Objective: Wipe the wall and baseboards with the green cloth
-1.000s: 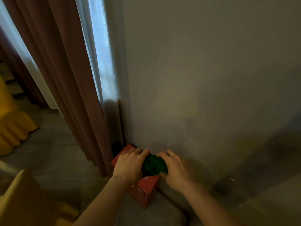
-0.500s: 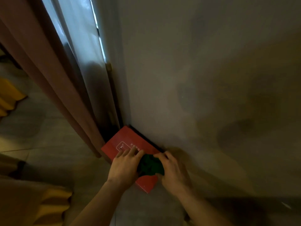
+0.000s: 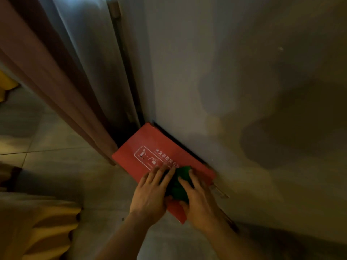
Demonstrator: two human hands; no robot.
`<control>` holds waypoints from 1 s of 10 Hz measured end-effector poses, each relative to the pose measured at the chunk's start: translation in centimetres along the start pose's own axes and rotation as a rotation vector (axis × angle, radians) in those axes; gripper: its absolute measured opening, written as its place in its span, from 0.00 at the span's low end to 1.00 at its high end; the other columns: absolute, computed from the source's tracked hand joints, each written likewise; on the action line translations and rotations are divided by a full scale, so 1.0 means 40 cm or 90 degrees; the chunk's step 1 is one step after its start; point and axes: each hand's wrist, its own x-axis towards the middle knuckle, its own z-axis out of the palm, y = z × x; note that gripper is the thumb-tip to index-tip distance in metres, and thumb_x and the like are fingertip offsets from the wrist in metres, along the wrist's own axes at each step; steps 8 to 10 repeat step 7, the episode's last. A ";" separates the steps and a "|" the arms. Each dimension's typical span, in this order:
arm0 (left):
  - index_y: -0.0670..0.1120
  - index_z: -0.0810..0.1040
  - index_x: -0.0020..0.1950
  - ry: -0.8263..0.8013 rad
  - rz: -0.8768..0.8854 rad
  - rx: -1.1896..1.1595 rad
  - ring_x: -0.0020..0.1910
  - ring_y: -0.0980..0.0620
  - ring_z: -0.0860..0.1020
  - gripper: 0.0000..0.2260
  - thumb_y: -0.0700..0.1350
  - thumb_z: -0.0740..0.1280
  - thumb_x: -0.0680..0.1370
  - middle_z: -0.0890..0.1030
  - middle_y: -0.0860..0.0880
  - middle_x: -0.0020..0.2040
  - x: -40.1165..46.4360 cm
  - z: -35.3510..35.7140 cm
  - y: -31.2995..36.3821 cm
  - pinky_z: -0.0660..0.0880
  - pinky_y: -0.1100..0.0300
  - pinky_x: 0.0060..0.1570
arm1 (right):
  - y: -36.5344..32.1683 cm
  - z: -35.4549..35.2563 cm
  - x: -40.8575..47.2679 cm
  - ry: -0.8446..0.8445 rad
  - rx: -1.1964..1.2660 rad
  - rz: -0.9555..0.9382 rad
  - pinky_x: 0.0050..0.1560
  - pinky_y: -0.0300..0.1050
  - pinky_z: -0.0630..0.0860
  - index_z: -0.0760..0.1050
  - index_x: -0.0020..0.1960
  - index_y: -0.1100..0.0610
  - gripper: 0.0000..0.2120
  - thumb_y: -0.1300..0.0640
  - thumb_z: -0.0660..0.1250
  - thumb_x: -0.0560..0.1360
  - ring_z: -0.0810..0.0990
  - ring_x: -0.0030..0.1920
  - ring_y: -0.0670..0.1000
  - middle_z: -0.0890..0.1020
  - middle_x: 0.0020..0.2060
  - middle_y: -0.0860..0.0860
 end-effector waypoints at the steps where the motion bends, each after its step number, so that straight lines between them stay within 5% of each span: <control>1: 0.59 0.32 0.78 -0.054 0.012 -0.012 0.79 0.50 0.35 0.38 0.61 0.58 0.81 0.37 0.53 0.82 -0.025 0.054 -0.011 0.36 0.51 0.77 | 0.016 0.031 -0.010 -0.025 -0.023 0.001 0.78 0.54 0.54 0.46 0.80 0.42 0.35 0.45 0.61 0.80 0.40 0.80 0.55 0.40 0.81 0.50; 4: 0.57 0.35 0.80 -0.070 -0.023 -0.022 0.80 0.50 0.39 0.31 0.64 0.48 0.83 0.42 0.52 0.82 -0.023 0.066 -0.008 0.33 0.54 0.76 | 0.021 0.028 -0.015 -0.002 -0.032 0.050 0.76 0.52 0.61 0.44 0.80 0.40 0.29 0.39 0.50 0.82 0.48 0.80 0.55 0.42 0.81 0.51; 7: 0.57 0.39 0.81 -0.060 -0.023 -0.015 0.81 0.50 0.45 0.31 0.66 0.46 0.82 0.47 0.53 0.83 -0.079 -0.047 0.015 0.41 0.52 0.78 | 0.011 -0.069 -0.110 0.041 -0.058 0.069 0.69 0.48 0.67 0.50 0.80 0.43 0.31 0.42 0.57 0.80 0.63 0.74 0.55 0.54 0.79 0.51; 10: 0.57 0.39 0.81 -0.060 -0.023 -0.015 0.81 0.50 0.45 0.31 0.66 0.46 0.82 0.47 0.53 0.83 -0.079 -0.047 0.015 0.41 0.52 0.78 | 0.011 -0.069 -0.110 0.041 -0.058 0.069 0.69 0.48 0.67 0.50 0.80 0.43 0.31 0.42 0.57 0.80 0.63 0.74 0.55 0.54 0.79 0.51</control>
